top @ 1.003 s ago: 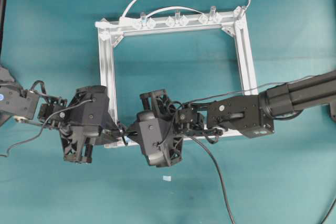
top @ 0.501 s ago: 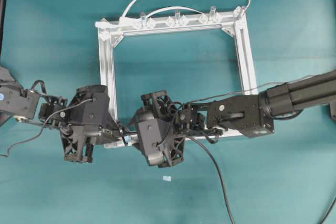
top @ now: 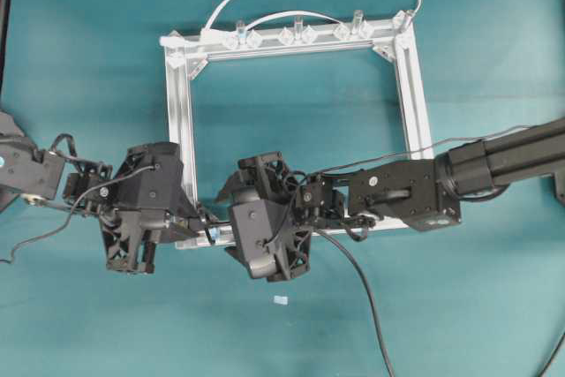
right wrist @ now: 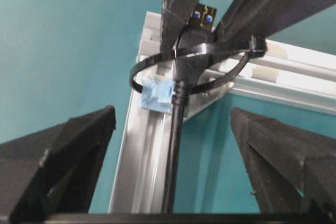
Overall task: Insert the wire through the string loop located on the left side.
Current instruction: 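Pull the plug leftward through the loop with the left gripper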
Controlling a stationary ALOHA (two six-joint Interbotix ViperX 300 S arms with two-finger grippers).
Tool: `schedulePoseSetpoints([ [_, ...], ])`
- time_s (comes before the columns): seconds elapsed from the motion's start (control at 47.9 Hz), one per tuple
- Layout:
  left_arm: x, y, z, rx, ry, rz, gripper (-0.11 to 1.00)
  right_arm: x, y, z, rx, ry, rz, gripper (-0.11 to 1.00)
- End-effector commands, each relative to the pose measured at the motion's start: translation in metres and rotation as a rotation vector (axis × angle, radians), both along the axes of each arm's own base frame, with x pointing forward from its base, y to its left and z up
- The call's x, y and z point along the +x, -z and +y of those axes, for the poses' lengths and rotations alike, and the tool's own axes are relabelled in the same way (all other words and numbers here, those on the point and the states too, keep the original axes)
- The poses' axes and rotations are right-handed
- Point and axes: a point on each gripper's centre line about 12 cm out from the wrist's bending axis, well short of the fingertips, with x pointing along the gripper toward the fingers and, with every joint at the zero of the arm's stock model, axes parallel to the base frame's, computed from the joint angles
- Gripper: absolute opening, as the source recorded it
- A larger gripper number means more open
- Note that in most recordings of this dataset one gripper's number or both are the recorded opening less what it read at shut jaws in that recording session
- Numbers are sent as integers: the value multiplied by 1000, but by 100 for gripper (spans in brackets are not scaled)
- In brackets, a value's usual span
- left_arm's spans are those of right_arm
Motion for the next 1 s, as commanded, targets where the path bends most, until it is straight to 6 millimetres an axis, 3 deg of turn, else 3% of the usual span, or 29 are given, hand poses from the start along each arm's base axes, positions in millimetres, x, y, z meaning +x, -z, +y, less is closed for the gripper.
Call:
schedulePoseSetpoints([
  [0.0,-2,-10,1,-7,-3,-19,22,2,-14,1,2,-2,-35,95],
  [0.982,-91,-23,5,-69,-12,95,22,1,-13,0,1,-1,-31,95],
])
